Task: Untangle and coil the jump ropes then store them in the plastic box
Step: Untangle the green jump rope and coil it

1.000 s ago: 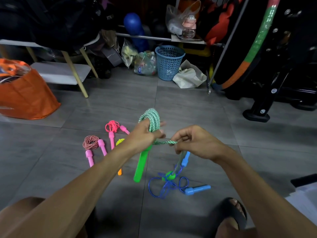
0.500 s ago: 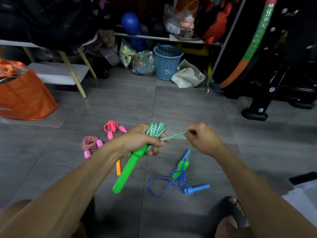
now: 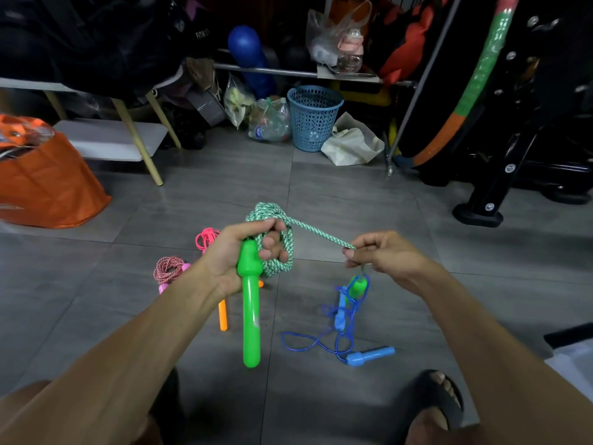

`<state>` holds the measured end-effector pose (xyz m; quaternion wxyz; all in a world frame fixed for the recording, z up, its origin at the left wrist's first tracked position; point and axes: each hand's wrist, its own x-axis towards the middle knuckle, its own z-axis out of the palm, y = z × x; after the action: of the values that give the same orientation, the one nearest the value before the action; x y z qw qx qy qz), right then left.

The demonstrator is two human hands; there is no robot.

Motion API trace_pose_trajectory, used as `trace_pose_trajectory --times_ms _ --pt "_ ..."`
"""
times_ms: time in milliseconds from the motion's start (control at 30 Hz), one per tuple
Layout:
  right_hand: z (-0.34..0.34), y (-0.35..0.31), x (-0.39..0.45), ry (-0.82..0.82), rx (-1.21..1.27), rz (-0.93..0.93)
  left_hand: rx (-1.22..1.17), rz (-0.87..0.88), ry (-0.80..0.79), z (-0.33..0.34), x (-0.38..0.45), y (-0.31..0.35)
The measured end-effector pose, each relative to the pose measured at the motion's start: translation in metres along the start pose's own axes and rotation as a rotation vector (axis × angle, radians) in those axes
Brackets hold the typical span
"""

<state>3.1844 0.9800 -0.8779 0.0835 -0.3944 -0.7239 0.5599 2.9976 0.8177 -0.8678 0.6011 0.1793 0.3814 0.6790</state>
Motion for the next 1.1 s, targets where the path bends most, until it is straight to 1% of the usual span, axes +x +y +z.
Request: trace_pose_trajectory --times_ms 33,100,167,233,300,367,400,467,500,567,600,633,667,700,767,833,900,933,1000,1100 --pt "-0.003 0.003 0.001 0.023 -0.008 -0.004 -0.041 0.006 -0.036 -0.002 0.000 0.001" --pt "-0.006 0.010 0.003 0.085 -0.163 -0.009 -0.092 0.006 -0.121 -0.006 -0.002 -0.001" --pt "-0.007 0.014 0.006 0.101 -0.189 -0.002 -0.104 0.008 -0.148 -0.006 -0.001 -0.004" --pt "-0.004 0.009 0.004 0.067 -0.022 -0.011 -0.095 0.022 -0.121 -0.005 0.001 -0.004" --pt "-0.004 0.005 0.006 0.064 0.104 -0.015 -0.028 0.032 -0.042 -0.003 0.002 0.000" --pt "-0.006 0.006 0.007 0.103 -0.023 -0.014 0.066 0.010 0.010 -0.001 0.001 0.000" --pt "-0.008 0.008 0.007 0.093 -0.068 -0.006 0.096 -0.011 0.027 0.001 0.001 -0.001" --pt "-0.004 0.006 0.004 0.019 -0.028 0.000 0.120 -0.049 0.057 0.001 0.001 -0.003" --pt "-0.002 0.005 0.004 0.007 -0.011 -0.017 0.126 -0.063 0.069 0.001 0.001 -0.005" --pt "0.002 0.001 0.003 0.042 -0.099 -0.052 0.130 -0.087 0.070 0.001 0.001 -0.007" --pt "0.004 0.000 0.004 0.054 -0.108 -0.065 0.129 -0.106 0.049 0.001 0.002 -0.007" --pt "0.007 -0.002 0.004 0.060 -0.057 -0.073 0.129 -0.130 0.013 0.000 0.001 -0.007" --pt "0.010 -0.004 0.005 0.077 -0.013 -0.086 0.131 -0.152 -0.040 0.000 0.000 -0.007" --pt "0.012 -0.005 0.007 0.121 -0.028 -0.112 0.132 -0.165 -0.115 -0.001 -0.001 -0.008" --pt "0.014 -0.006 0.012 0.199 -0.253 -0.165 0.118 -0.175 -0.258 -0.001 -0.004 -0.011" --pt "0.019 -0.003 0.015 0.135 -0.478 -0.201 0.081 -0.162 -0.314 -0.001 -0.004 -0.012" --pt "0.027 -0.001 0.012 0.021 -0.575 -0.220 0.033 -0.109 -0.303 0.002 -0.003 -0.012" --pt "0.032 -0.004 0.007 -0.035 -0.577 -0.235 0.015 -0.079 -0.273 0.001 -0.002 -0.011" --pt "0.040 -0.007 0.001 -0.129 -0.487 -0.271 -0.005 -0.033 -0.212 -0.001 0.002 -0.008" --pt "0.045 -0.007 -0.005 -0.150 -0.425 -0.324 -0.034 0.026 -0.126 0.000 0.003 -0.001"
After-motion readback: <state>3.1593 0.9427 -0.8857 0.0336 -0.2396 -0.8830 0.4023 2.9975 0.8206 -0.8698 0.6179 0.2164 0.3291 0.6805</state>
